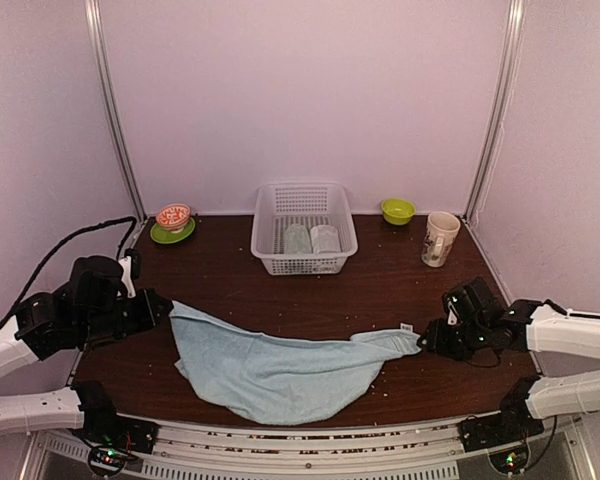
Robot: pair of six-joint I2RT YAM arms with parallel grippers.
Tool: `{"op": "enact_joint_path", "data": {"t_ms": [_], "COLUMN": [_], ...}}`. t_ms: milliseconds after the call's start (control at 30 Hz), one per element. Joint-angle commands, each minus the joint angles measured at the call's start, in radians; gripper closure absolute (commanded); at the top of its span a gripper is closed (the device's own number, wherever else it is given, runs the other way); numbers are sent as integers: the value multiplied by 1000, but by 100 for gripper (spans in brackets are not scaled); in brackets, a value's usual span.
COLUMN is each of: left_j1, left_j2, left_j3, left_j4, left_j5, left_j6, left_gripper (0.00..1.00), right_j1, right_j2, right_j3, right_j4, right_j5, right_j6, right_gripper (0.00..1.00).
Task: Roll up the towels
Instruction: Put down the towel at the center of the board, then pick up the towel from the center of the board.
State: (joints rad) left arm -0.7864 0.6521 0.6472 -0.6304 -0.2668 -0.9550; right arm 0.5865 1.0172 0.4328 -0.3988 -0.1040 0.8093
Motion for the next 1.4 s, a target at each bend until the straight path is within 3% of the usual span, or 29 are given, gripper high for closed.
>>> {"op": "enact_joint_path", "data": {"t_ms": [0, 400, 633, 833, 967, 1167, 1367], "left_j1": [1, 0, 0, 0, 0, 0, 1], "left_j2": [2, -8, -16, -109, -214, -251, -249], "left_j3": [14, 13, 27, 133, 220, 368, 389], "left_j4": [11, 4, -11, -68, -72, -99, -115], "left_j5": [-15, -16, -16, -10, 14, 9, 155], "left_j6": [15, 15, 13, 58, 112, 176, 166], "left_gripper": [100, 100, 100, 100, 100, 100, 100], "right_j1": [-17, -42, -45, -47, -47, -47, -47], "right_j2": [25, 123, 91, -250, -425, -494, -544], "right_j3": [-25, -31, -25, 86, 252, 491, 575], "right_j4": [128, 208, 190, -36, -192, -325, -392], "right_j5": [19, -3, -23, -63, -100, -91, -142], "right_j6": [33, 37, 20, -13, -18, 5, 27], "right_gripper": [53, 68, 100, 100, 100, 100, 100]}}
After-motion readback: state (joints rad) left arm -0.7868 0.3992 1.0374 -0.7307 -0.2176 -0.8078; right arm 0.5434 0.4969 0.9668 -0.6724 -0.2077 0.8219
